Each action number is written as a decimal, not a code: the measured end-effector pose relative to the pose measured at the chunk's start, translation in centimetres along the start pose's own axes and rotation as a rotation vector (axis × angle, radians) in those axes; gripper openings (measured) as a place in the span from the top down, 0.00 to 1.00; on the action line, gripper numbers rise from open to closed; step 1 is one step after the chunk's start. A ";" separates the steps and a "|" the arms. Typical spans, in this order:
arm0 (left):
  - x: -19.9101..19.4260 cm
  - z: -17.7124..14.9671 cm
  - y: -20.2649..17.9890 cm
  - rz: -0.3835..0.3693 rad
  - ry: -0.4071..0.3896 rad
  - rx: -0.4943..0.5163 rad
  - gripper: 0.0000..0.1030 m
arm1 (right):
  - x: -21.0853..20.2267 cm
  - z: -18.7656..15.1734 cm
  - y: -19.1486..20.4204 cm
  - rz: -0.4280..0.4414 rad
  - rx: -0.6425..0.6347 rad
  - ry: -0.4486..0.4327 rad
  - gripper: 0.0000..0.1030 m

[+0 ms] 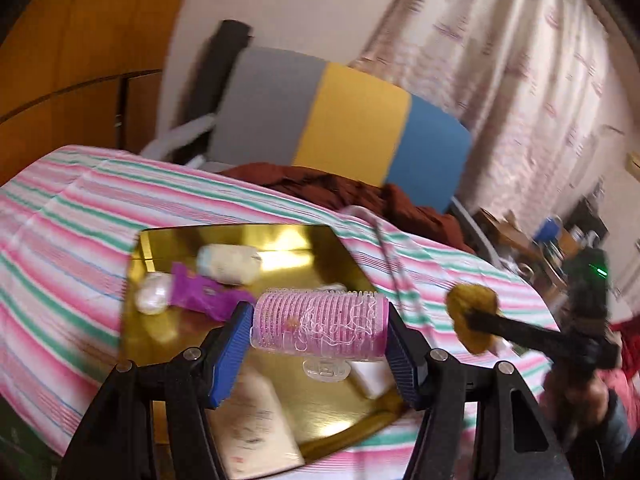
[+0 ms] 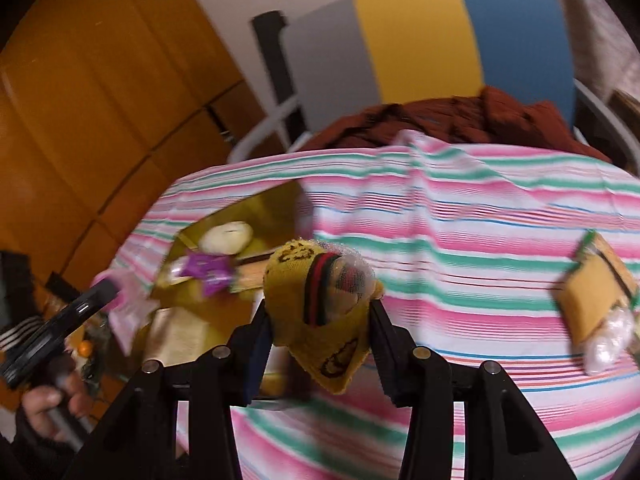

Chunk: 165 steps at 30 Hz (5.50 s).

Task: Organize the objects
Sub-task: 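Carry the pink curler into the gold tray and release while the right tool drops the yellow cap there, then move both tools back toward the remaining items on the tablecloth, then grasp the yellow sponge with the left tool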

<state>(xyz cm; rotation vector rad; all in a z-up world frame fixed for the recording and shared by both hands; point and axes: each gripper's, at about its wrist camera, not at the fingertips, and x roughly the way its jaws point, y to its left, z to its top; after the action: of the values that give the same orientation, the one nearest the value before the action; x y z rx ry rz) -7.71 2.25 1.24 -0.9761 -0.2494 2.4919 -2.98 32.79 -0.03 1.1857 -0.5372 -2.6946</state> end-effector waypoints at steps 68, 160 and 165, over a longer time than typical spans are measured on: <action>0.1 -5.7 -7.4 0.137 0.048 0.263 0.28 | -8.8 -0.8 -4.4 -0.401 0.058 -0.273 0.00; 25.7 -8.9 -33.9 -0.326 0.462 0.613 0.50 | -11.6 -6.1 -26.0 -0.177 0.911 -0.304 0.00; 23.8 -8.9 -31.0 -0.269 0.469 0.545 0.50 | -9.3 -5.5 -25.7 -0.101 0.885 -0.206 0.00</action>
<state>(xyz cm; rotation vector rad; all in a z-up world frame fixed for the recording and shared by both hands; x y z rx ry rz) -6.49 40.85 -9.49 -1.1496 0.4006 1.8640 7.54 57.66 -6.89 1.0761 -1.8724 -2.7162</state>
